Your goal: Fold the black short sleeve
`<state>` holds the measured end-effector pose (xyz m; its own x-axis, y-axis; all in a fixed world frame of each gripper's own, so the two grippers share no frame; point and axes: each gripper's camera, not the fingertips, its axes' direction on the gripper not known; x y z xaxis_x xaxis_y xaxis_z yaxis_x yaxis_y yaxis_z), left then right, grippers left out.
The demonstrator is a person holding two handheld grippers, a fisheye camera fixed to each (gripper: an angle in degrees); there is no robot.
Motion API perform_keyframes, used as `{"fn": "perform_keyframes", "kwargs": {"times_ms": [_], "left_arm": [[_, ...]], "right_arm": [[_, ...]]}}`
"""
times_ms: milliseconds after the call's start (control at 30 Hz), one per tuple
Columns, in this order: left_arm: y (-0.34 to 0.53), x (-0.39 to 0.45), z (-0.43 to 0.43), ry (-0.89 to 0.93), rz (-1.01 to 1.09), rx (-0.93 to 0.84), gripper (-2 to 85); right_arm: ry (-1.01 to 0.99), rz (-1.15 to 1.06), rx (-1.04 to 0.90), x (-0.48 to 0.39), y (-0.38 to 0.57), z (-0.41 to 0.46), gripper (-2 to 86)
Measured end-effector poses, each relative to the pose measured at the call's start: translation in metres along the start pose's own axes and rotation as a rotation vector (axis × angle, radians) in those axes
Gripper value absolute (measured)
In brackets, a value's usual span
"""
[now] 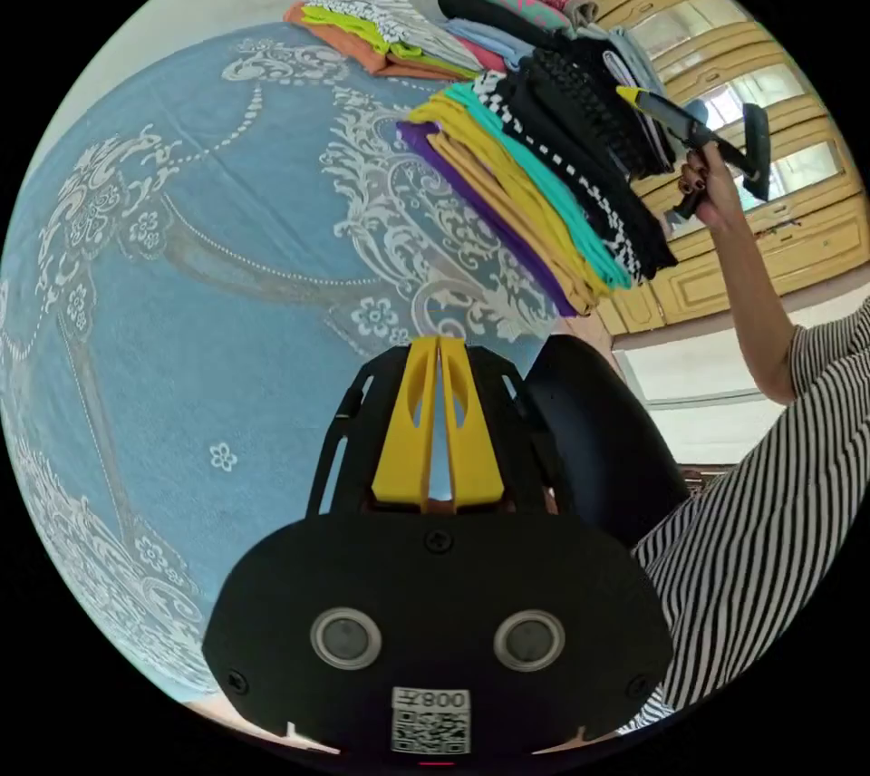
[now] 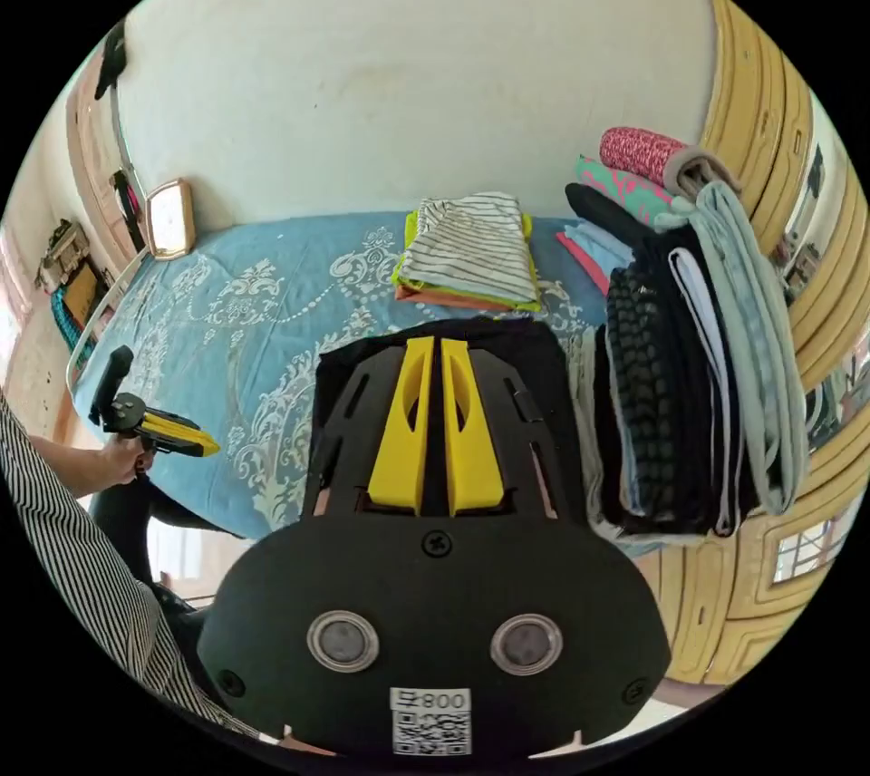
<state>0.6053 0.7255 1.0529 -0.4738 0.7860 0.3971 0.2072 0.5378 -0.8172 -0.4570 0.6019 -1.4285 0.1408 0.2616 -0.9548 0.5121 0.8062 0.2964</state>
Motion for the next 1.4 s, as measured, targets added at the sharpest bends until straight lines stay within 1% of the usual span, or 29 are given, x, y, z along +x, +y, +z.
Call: {"fn": "perform_keyframes", "kwargs": {"times_ms": [33,67,133,167,267,300,367,533,600,800,967,1067,1167,1400], "left_arm": [[0.003,0.005,0.013,-0.023,-0.005,-0.073,0.2],[0.007,0.011,0.011,-0.03,0.005,-0.023,0.2],[0.008,0.014,0.011,-0.006,-0.015,-0.03,0.2],[0.008,0.016,0.01,0.01,-0.021,-0.042,0.3],[0.007,0.028,0.009,0.004,0.002,-0.077,0.5],[0.007,0.032,0.008,-0.006,0.011,-0.08,0.6],[0.01,0.045,0.008,-0.067,0.046,-0.092,0.7],[0.026,0.056,0.004,-0.099,0.046,-0.062,0.8],[0.031,0.058,0.003,-0.109,0.044,-0.058,0.8],[0.048,0.049,-0.003,-0.072,0.024,-0.054,0.9],[0.073,0.021,-0.009,0.045,-0.062,0.003,0.5],[0.084,0.007,-0.012,0.112,-0.11,-0.004,0.2],[0.093,0.005,-0.024,0.143,-0.089,0.033,0.2],[0.097,0.009,-0.068,0.22,0.03,0.173,0.4]], "right_arm": [[-0.053,0.043,-0.028,0.001,0.01,-0.003,5.5],[-0.081,0.048,-0.042,0.001,0.013,-0.005,6.3],[-0.15,0.061,-0.065,-0.001,0.017,-0.015,7.4],[-0.151,0.061,-0.063,-0.003,0.017,-0.018,7.7],[-0.127,0.057,-0.046,-0.006,0.007,-0.034,8.4],[-0.092,0.06,-0.047,-0.006,0.002,-0.037,8.5],[-0.082,0.064,-0.072,-0.003,-0.006,-0.037,8.7],[0.02,0.145,-0.137,0.029,-0.014,-0.039,8.5],[0.01,0.179,-0.128,0.043,-0.011,-0.049,8.5],[0.028,0.204,-0.151,0.086,-0.005,-0.075,7.4],[0.012,0.229,-0.177,0.129,0.008,-0.101,4.4],[-0.014,0.241,-0.154,0.157,0.023,-0.134,1.9],[-0.115,0.259,-0.117,0.194,0.046,-0.18,1.0],[-0.385,0.351,0.135,0.31,0.139,-0.347,0.4]]}}
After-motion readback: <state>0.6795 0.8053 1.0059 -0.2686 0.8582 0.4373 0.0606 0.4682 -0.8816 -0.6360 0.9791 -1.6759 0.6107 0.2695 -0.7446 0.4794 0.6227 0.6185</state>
